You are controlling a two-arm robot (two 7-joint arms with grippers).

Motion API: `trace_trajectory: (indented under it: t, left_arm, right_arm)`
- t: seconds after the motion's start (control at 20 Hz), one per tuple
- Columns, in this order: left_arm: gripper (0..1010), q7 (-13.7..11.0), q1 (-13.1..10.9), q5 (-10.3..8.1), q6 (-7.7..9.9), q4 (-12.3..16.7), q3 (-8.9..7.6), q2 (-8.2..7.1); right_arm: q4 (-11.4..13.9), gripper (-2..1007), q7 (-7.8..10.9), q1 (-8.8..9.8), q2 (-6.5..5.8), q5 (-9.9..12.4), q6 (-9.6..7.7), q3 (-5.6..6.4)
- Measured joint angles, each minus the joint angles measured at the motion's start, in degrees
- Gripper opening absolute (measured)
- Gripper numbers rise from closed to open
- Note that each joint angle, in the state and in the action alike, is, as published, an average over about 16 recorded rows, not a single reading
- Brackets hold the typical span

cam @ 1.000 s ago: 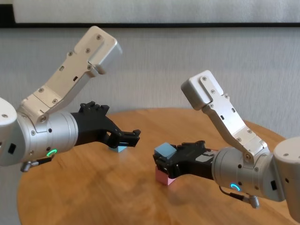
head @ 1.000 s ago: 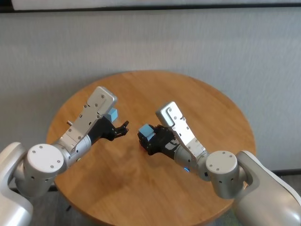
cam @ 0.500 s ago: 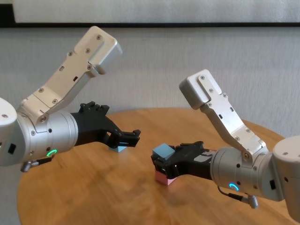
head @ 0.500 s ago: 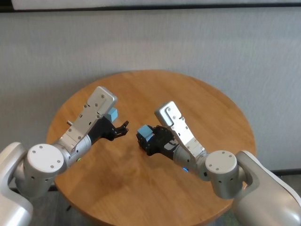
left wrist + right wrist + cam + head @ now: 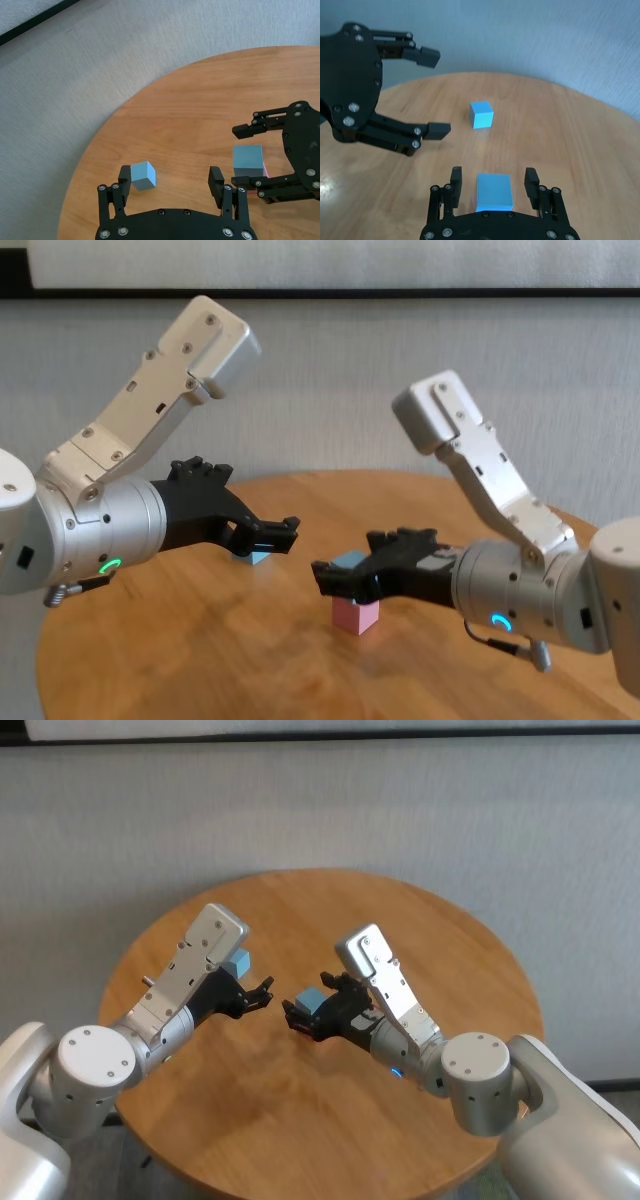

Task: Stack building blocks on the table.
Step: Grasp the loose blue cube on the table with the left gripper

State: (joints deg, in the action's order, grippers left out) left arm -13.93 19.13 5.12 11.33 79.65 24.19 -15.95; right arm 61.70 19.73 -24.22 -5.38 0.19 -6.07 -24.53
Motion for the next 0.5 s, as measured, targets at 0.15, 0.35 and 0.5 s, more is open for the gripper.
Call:
trace_trajectory:
  t: [0.15,0.35,0.5]
  left_arm:
    - [1001,0.00,0.00,0.00,0.00,0.00,0.00,0.00]
    - [1001,0.00,0.00,0.00,0.00,0.00,0.00,0.00]
    - [1001,0.00,0.00,0.00,0.00,0.00,0.00,0.00]
  right_arm:
    - [2.20,818,0.83,0.59,-0.57,1.46,-0.56,0.76]
    - [5.69,918,1.89,1.57,-1.72,3.80,-1.58,2.16]
    - [8.50,968,2.38,2.45,-2.94,5.64,-2.44,3.52]
